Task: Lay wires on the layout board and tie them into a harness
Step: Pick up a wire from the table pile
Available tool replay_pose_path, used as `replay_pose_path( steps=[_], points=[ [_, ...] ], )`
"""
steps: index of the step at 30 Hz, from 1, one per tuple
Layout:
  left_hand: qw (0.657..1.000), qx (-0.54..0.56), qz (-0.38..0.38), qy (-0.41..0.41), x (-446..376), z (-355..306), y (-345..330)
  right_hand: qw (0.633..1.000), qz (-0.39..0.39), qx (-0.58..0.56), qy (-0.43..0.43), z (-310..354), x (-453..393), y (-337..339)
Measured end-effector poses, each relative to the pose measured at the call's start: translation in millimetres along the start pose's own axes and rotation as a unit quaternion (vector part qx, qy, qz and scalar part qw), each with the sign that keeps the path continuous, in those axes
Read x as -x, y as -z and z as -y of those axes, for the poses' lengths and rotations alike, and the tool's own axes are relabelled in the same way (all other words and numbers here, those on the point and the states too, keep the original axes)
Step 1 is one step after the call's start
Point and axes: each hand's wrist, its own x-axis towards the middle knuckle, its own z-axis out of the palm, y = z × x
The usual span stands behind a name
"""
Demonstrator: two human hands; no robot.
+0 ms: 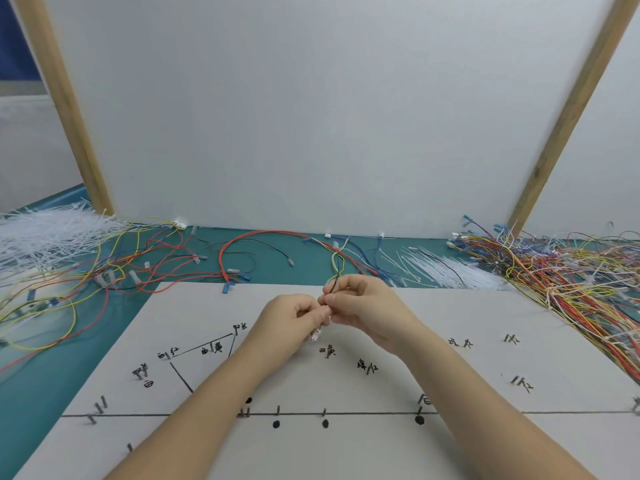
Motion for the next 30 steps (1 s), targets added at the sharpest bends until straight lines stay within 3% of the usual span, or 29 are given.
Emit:
replay_pose_path(
  steps=[4,9,16,30],
  points=[
    [0.998,0.03,0.05,0.019,0,-4,4,0.998,-0.05,-0.047,0.008,-4,-4,2],
    [0.985,-0.009,0.17,0.029,5,-6,5,0.986,-0.141,-0.084,0.006,-11,-8,21],
    [0.967,0.006,0.244,0.076,10,-12,9,0.98,-0.119,-0.157,0.017,-16,-11,38],
    [0.988,0.015,0.135,0.067,9,-7,6,0.981,-0.05,-0.187,-0.019,-24,-8,30]
  ],
)
